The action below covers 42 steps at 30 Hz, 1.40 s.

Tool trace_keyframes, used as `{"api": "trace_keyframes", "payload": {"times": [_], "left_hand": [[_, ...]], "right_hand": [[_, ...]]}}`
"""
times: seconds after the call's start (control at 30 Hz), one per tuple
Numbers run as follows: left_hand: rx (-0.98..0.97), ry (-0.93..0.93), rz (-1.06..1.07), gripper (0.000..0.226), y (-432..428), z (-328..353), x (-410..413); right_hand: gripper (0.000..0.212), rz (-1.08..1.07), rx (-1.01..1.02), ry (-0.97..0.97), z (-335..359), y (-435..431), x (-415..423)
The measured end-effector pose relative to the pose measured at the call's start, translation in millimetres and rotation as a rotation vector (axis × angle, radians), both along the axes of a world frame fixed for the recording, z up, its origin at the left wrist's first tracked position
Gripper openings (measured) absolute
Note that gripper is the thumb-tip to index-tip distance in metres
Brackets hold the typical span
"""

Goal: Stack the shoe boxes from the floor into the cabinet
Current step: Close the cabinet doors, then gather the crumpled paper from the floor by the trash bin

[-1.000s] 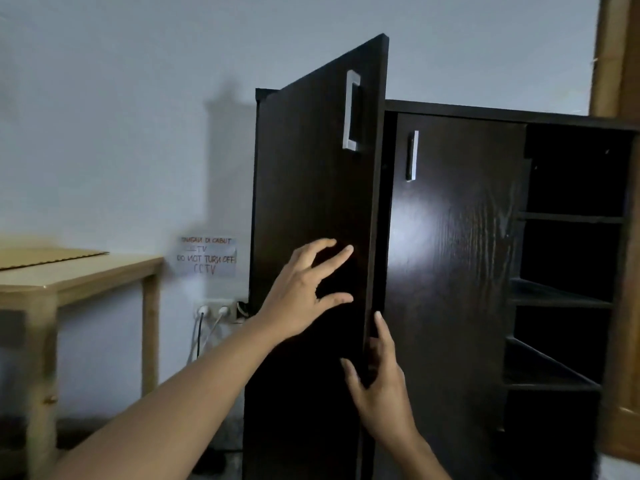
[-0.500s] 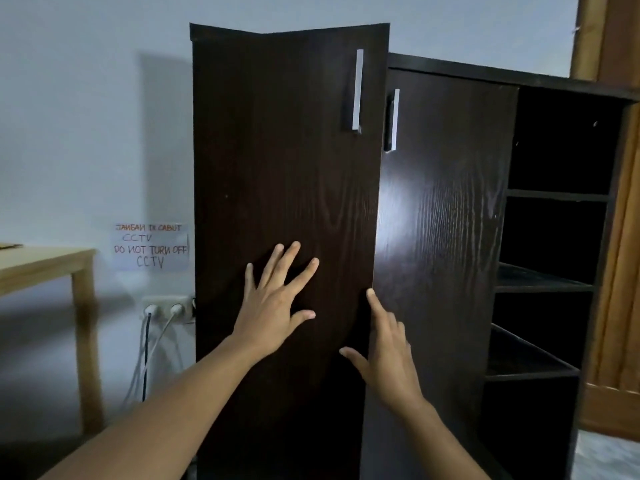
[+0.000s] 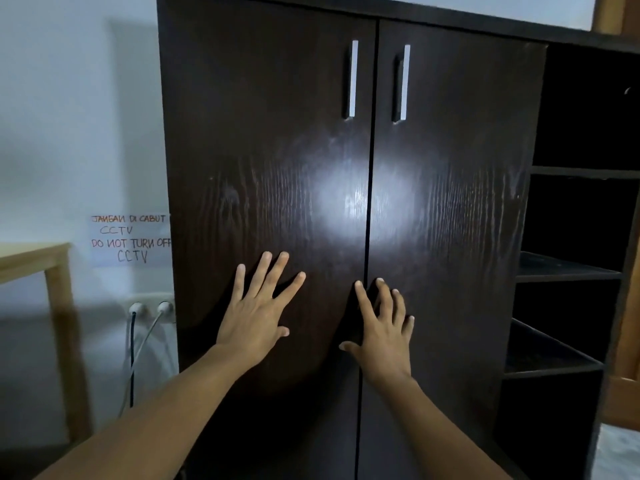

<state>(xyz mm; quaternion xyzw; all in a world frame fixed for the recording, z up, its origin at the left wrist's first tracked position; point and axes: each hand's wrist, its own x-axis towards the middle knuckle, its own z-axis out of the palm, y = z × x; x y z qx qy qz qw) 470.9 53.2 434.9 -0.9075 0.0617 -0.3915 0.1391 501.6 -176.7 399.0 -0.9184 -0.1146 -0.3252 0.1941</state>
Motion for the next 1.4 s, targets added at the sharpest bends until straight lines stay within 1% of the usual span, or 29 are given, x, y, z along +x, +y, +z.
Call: {"api": "trace_keyframes", "payload": {"times": [0.1,0.23,0.33,0.43,0.53,0.67,0.87,0.97,1.07,1.17,1.23,1.4], "left_hand": [[0.017,0.017,0.006,0.112,0,-1,7],[0.018,0.068,0.073,0.11,2,-14,5],[-0.017,0.109,0.081,0.108,3,-10,2],[-0.096,0.172,0.039,0.104,5,4,-7],[-0.206,0.277,0.001,0.101,2,14,-22],[-0.345,0.382,-0.091,0.104,-17,23,-57],[-0.387,0.485,-0.236,0.107,-67,10,-109],[-0.407,0.488,-0.325,0.108,-102,11,-122],[-0.408,0.519,-0.384,0.107,-134,-3,-133],[-0.399,0.614,-0.405,0.108,-159,-38,-146],[-0.399,0.639,-0.426,0.109,-173,-59,-151],[-0.378,0.695,-0.516,0.108,-216,-74,-142]], "right_hand": [[0.117,-0.017,-0.011,0.004,-5,-1,11],[0.115,0.011,-0.025,0.05,-19,6,9],[0.111,0.052,-0.033,0.099,-8,8,7],[0.109,0.095,-0.081,0.153,10,2,1],[0.107,0.113,-0.067,0.208,16,-12,-19],[0.104,0.073,-0.051,0.211,25,-45,-64],[0.103,0.027,-0.051,0.215,30,-98,-126],[0.105,-0.003,-0.069,0.228,34,-134,-144],[0.107,-0.036,-0.064,0.28,18,-165,-162],[0.109,-0.071,-0.042,0.35,-12,-190,-181],[0.109,-0.097,-0.033,0.361,-30,-204,-193],[0.105,-0.159,0.015,0.385,-58,-238,-211]]}}
